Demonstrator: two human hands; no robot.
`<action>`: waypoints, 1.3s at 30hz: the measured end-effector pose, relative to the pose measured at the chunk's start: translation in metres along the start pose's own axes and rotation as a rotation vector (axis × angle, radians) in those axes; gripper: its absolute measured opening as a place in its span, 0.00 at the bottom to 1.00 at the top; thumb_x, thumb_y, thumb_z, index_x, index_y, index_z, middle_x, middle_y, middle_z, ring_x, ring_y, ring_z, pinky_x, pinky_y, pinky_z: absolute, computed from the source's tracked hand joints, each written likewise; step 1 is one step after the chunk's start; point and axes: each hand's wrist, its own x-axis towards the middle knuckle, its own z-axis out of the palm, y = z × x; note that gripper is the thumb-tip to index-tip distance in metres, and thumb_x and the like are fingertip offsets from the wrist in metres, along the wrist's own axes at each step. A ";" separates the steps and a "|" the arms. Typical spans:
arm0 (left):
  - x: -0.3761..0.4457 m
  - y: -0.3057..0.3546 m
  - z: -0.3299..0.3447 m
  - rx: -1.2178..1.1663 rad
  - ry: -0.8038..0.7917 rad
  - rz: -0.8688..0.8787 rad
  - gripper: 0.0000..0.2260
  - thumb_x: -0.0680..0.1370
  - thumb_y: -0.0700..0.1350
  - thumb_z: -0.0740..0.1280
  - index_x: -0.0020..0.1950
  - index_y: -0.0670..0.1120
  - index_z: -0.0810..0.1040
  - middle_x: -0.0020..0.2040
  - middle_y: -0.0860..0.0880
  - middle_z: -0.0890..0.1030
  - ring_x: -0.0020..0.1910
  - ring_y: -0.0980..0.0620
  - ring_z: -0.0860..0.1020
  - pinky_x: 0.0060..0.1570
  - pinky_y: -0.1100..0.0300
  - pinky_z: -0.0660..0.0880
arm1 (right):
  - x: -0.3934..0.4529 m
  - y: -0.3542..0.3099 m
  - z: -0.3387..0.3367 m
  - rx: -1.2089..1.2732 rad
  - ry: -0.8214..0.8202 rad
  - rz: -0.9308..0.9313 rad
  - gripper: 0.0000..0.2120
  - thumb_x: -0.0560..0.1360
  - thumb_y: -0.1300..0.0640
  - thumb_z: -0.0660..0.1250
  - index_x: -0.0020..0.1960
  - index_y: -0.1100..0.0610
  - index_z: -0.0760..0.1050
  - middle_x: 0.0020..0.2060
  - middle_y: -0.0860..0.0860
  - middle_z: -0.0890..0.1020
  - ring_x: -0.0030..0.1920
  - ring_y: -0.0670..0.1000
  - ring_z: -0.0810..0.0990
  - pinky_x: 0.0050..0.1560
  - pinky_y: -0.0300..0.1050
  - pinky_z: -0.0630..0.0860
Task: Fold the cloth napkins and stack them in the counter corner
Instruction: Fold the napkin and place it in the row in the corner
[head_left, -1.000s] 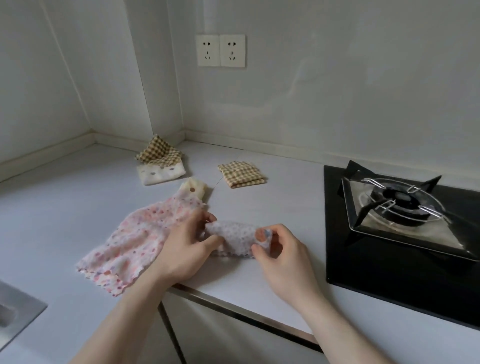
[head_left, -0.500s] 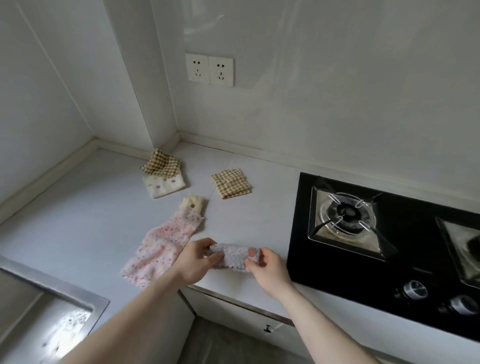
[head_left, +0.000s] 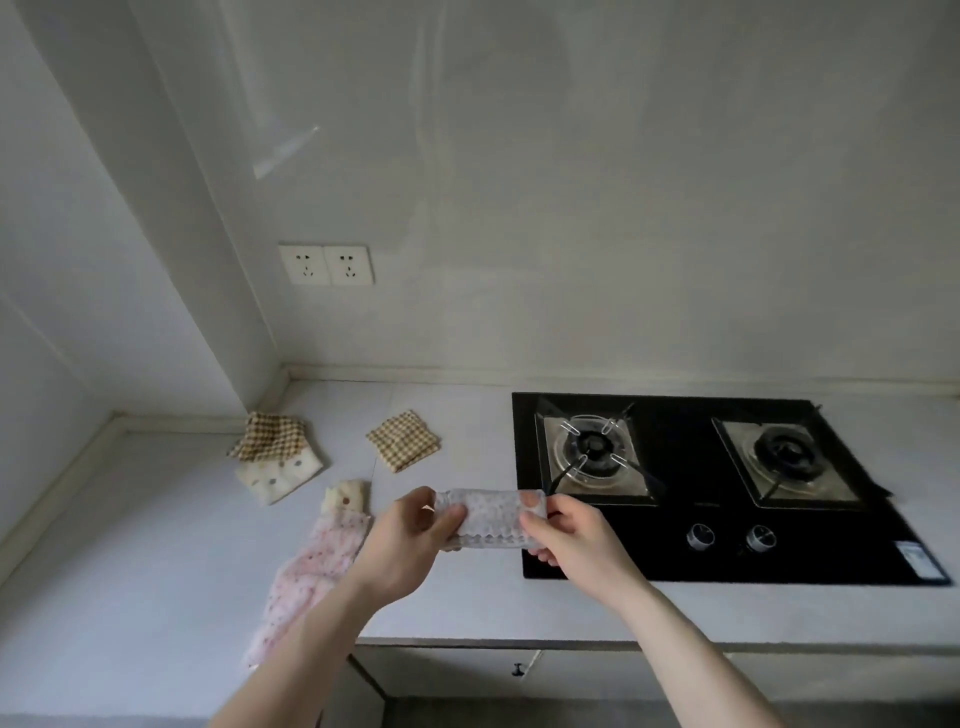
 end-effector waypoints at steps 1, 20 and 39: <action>0.003 0.007 -0.002 0.004 -0.015 0.028 0.15 0.80 0.57 0.69 0.41 0.47 0.73 0.35 0.50 0.84 0.33 0.50 0.78 0.38 0.47 0.75 | -0.004 -0.006 -0.002 0.014 0.023 -0.010 0.10 0.79 0.49 0.71 0.54 0.54 0.81 0.41 0.51 0.87 0.38 0.44 0.84 0.42 0.39 0.79; 0.039 0.132 0.141 0.104 -0.397 0.297 0.10 0.82 0.49 0.68 0.45 0.44 0.80 0.38 0.49 0.85 0.37 0.55 0.83 0.39 0.64 0.77 | -0.109 0.030 -0.149 0.116 0.453 0.092 0.09 0.76 0.46 0.73 0.53 0.49 0.82 0.45 0.44 0.86 0.47 0.43 0.85 0.44 0.35 0.77; -0.002 0.282 0.509 0.255 -0.457 0.349 0.13 0.81 0.51 0.69 0.45 0.43 0.80 0.38 0.45 0.84 0.34 0.55 0.81 0.36 0.64 0.77 | -0.248 0.168 -0.483 0.043 0.628 0.163 0.08 0.75 0.54 0.74 0.42 0.57 0.81 0.33 0.52 0.85 0.35 0.46 0.82 0.42 0.44 0.76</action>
